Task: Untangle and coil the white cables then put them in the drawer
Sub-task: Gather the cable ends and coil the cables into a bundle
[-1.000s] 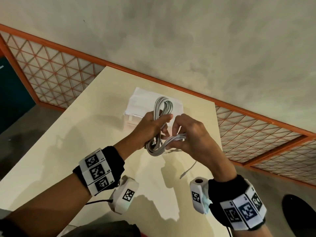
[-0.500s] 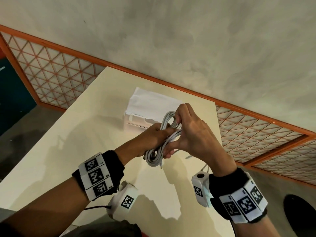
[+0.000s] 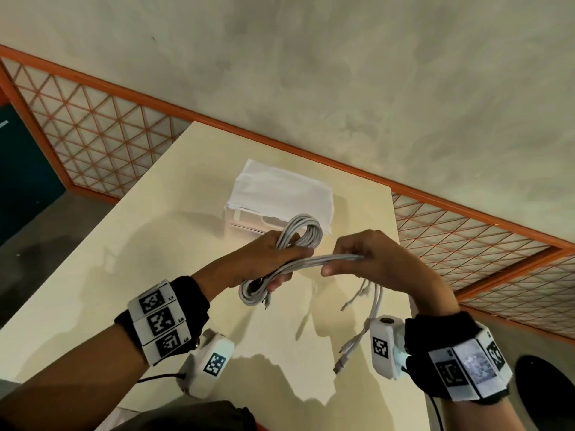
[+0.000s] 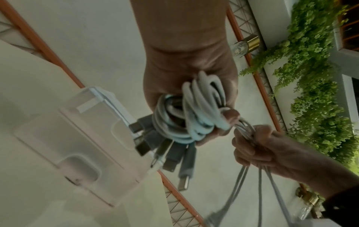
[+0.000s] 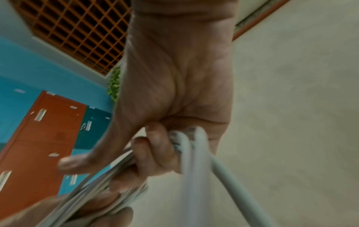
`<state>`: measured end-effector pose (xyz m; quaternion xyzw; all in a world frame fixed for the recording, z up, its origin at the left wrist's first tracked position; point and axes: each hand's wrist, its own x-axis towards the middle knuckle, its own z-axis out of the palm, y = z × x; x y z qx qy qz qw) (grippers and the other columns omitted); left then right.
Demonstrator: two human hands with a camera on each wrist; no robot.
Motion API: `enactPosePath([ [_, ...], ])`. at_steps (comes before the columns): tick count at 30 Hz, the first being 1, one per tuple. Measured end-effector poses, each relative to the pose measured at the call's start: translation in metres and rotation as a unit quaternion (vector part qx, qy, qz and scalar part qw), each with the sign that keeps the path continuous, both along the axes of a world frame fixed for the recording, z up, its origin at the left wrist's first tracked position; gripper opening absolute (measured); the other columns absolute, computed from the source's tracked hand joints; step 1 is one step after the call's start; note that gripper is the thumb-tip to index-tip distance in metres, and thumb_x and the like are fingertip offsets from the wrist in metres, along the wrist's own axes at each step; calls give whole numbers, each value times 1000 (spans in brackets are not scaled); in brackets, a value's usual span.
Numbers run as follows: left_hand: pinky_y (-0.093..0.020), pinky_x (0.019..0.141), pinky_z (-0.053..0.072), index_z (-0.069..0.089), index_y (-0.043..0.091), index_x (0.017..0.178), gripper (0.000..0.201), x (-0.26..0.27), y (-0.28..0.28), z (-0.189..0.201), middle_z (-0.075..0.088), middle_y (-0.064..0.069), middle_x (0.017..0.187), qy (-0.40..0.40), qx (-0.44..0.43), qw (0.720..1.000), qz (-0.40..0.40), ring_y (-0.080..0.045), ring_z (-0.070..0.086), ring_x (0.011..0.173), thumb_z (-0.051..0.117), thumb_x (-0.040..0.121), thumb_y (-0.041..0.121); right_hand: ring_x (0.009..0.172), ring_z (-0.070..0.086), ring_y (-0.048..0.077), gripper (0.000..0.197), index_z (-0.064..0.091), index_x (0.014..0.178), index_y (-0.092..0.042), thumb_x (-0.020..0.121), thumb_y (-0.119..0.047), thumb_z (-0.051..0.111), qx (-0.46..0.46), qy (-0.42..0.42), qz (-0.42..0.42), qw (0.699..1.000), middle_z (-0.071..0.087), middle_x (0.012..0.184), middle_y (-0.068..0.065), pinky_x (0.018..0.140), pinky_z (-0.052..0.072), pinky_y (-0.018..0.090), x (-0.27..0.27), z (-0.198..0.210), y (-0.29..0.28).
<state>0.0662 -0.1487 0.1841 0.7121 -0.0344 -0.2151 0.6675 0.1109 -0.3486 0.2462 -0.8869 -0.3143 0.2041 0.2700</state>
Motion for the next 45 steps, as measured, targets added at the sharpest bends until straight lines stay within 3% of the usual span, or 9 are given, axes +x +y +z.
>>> enactPosePath([
  [6, -20, 36, 35, 40, 12, 78, 76, 0, -3, -7, 42, -6, 42, 67, -138, 988, -25, -17, 38, 32, 17, 68, 84, 42, 34, 5, 51, 51, 53, -14, 89, -48, 44, 41, -50, -46, 997, 38, 43, -7, 50, 29, 14, 0, -11, -4],
  [13, -25, 46, 39, 47, 20, 33, 83, -4, -20, -15, 45, -2, 33, -23, 34, 999, 11, -17, 40, 30, 6, 91, 64, 51, 28, 12, 48, 40, 56, -10, 91, -38, 54, 83, -143, -63, 984, 30, 49, -2, 51, 24, 21, -10, -11, 29],
  [18, -22, 42, 39, 52, 23, 40, 85, -5, -24, -14, 44, -2, 35, 16, 7, 1000, 6, -16, 40, 31, -7, 72, 75, 46, 28, 10, 48, 36, 48, -18, 88, -24, 60, 99, -126, -142, 977, 31, 45, -3, 47, 24, 19, -1, -18, 38],
  [25, -25, 46, 40, 50, 13, 60, 52, -8, -17, -13, 47, 0, 36, -15, 82, 996, -7, -16, 41, 31, 54, 85, 58, 43, 35, 10, 39, 44, 43, -13, 77, -18, 63, 92, -119, -180, 972, 37, 40, -3, 43, 28, 14, 7, -25, 45],
  [31, -23, 44, 40, 56, 2, 68, 52, -5, -15, -13, 45, -7, 36, -32, 9, 999, 26, -19, 40, 30, 39, 97, 42, 44, 36, 11, 39, 58, 69, -12, 88, -45, 58, 189, -67, -191, 961, 42, 46, -5, 52, 32, 23, 6, -17, 39],
  [34, -20, 39, 38, 53, 4, 67, 48, -5, -14, -12, 43, -12, 40, -26, -14, 997, 75, -19, 39, 29, 40, 97, 39, 55, 31, 21, 25, 54, 93, -12, 93, -37, 51, 272, -4, -193, 943, 35, 61, 13, 53, 28, 32, 3, -26, 25],
  [38, -22, 40, 40, 52, 6, 67, 48, -4, -16, -15, 45, -12, 43, -21, -52, 990, 133, -20, 40, 32, 40, 96, 42, 54, 39, 15, 20, 61, 105, -9, 98, -19, 46, 315, -23, -220, 923, 48, 64, 0, 52, 34, 24, -6, -52, 18],
  [42, -25, 43, 44, 56, 6, 64, 51, -1, -29, -12, 50, -12, 44, -47, -94, 978, 178, -20, 47, 34, 44, 94, 45, 59, 50, 14, 24, 64, 95, -10, 100, -21, 43, 321, -88, -277, 901, 53, 73, 10, 60, 43, 30, -27, -79, 41],
  [45, -29, 53, 48, 61, -1, 74, 52, 0, -35, -11, 56, -15, 58, -54, -112, 971, 203, -22, 55, 47, 53, 89, 49, 72, 50, 10, 23, 61, 100, -11, 101, -19, 39, 313, -107, -271, 904, 50, 83, 8, 66, 41, 18, -38, -80, 50],
])
